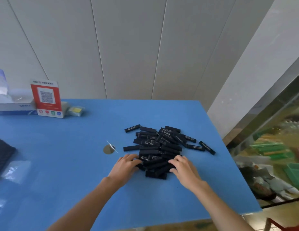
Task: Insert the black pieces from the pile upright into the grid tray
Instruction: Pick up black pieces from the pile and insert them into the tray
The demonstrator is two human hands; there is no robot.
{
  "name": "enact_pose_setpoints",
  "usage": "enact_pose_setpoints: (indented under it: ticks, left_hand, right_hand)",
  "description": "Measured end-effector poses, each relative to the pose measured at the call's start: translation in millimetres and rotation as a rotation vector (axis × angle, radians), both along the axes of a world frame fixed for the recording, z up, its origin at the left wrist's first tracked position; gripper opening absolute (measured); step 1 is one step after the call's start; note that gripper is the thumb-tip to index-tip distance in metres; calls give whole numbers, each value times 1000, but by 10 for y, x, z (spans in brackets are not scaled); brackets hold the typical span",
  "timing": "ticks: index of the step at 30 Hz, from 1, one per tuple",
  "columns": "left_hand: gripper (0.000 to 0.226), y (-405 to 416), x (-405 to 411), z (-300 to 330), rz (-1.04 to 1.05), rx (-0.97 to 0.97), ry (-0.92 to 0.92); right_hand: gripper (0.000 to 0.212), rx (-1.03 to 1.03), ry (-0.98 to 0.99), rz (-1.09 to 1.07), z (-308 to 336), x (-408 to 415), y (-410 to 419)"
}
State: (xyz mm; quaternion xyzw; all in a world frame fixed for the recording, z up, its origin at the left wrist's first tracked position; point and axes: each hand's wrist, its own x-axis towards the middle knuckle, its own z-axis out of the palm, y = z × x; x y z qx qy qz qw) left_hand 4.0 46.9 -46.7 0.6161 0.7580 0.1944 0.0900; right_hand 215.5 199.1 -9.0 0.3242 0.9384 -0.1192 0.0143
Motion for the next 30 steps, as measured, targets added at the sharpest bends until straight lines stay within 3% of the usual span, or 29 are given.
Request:
enact_pose_setpoints:
  ticks: [7,11,15,19,30]
  left_hand:
    - [18,-126,270,112,198,29,-11]
    - [9,-247,524,219,324,20,-1]
    - [13,-401,749,353,446,66,-7]
    - [16,-606,901,469,527,93,3]
    - [27,-1347,622,789,686,144,-196]
  right_hand:
    - [22,-74,68,152,85,133,178]
    - [16,-214,184,138,181,303,245]
    - [26,-399,365,74,264,370,279]
    - [22,-530,487,76,399,361,209]
    - [20,-650,551,195,840,-247,-531]
